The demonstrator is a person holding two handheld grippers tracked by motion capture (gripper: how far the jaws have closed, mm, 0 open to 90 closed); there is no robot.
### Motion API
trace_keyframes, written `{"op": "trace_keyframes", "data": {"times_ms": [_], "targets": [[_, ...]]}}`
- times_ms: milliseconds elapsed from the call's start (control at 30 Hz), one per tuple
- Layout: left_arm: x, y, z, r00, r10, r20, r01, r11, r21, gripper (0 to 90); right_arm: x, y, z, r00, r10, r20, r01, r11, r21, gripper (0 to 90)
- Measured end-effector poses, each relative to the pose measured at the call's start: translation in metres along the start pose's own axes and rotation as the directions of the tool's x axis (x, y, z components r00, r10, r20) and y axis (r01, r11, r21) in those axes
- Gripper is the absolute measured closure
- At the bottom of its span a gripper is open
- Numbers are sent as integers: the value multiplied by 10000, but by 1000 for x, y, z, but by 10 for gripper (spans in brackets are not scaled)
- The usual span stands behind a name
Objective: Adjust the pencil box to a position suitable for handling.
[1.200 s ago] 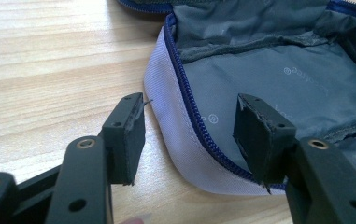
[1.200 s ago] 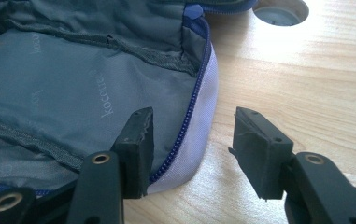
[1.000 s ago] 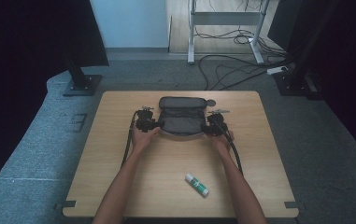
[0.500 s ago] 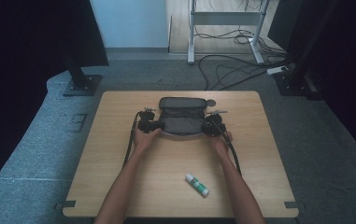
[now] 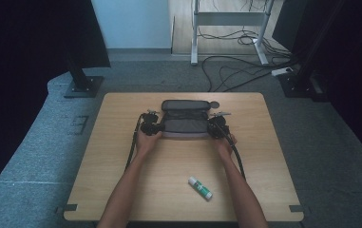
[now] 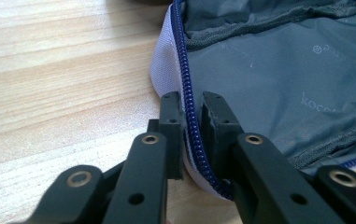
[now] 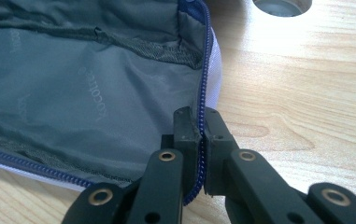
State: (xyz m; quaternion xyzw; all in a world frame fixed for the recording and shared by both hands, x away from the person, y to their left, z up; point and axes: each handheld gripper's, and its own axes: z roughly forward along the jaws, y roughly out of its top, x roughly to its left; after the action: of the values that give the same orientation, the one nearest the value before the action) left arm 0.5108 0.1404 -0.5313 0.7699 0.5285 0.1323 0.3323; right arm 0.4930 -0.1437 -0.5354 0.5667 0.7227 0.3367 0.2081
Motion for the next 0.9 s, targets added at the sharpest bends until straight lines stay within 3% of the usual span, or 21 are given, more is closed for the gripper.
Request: {"op": "trace_keyframes", "data": {"times_ms": [167, 533, 667, 900], "targets": [[2, 2, -6, 9996, 202, 179, -198, 9996, -208, 865, 0, 0, -3, 9999, 41, -105, -43, 9999, -122, 861], [1, 8, -35, 9985, 381, 396, -347, 9958, -846, 871, 5, 8, -27, 9993, -163, -342, 134, 9965, -821, 863], [-3, 9, -46, 9970, 710, 322, -669, 9911, -1150, 871, 7, 7, -36, 9987, -312, -407, 271, 9948, -979, 862], [-5, 11, -63, 9958, 815, 421, -745, 9864, -1465, 870, 11, 5, -46, 9977, -340, -587, 267, 9924, -1197, 863]]}}
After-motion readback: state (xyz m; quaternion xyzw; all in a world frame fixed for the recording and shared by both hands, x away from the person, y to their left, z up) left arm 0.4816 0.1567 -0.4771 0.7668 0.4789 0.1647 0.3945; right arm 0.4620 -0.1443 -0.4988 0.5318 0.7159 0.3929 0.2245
